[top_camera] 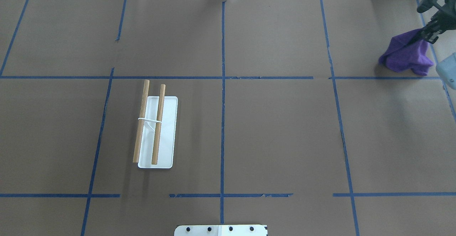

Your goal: Hang towel on rack

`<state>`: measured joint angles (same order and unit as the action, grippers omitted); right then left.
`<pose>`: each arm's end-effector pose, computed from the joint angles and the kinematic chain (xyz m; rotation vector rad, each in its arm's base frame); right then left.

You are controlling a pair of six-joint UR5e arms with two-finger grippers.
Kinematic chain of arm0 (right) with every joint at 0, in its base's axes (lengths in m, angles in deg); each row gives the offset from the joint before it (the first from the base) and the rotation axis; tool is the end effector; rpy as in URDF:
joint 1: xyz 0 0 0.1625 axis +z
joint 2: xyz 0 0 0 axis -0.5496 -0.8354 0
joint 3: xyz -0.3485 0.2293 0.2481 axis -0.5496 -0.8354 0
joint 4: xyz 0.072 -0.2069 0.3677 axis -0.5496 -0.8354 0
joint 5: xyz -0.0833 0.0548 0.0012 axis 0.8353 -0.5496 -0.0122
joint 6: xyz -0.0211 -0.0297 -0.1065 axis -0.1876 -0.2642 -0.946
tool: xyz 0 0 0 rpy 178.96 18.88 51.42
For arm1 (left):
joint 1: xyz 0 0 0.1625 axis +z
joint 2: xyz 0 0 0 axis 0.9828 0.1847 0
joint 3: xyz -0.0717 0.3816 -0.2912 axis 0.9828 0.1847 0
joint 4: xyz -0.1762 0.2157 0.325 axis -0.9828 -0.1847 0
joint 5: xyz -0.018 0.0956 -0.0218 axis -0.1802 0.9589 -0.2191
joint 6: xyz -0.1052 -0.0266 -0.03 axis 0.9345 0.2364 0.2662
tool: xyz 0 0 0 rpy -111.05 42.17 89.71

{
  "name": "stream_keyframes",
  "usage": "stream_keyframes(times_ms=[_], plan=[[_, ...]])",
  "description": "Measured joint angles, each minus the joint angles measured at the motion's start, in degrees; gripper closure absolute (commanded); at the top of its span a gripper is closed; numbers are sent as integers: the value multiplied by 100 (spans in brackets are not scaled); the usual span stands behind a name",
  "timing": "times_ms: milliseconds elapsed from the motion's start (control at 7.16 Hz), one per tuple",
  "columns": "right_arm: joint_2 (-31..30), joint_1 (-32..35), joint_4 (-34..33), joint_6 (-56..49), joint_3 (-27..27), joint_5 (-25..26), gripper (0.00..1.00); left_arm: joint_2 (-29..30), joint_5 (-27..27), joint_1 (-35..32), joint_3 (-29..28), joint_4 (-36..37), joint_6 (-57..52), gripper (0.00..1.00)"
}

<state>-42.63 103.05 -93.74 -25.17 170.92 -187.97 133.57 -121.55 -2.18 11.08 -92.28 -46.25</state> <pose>-0.1564 -0.6607 0.5640 0.5951 -0.4696 -0.8086 0.0338 -0.5699 0.5059 0.5695 0.9033 0.2517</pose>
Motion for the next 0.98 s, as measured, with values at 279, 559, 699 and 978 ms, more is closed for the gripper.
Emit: stream_keyframes(times_ms=[279,559,699,978], plan=[[336,-556,-36,1339,435,-66,100,666,17,733,28,94,1616,0],[673,-1141,-33,2875,855,-59,100,1285,50,1390,111,102,3743,0],[826,-1418,-17,3617,1032,-31,100,1627,68,1701,125,103,4803,0],[1106,-1913,29,4740,1354,154,100,2313,321,2390,35,97,6965,0]])
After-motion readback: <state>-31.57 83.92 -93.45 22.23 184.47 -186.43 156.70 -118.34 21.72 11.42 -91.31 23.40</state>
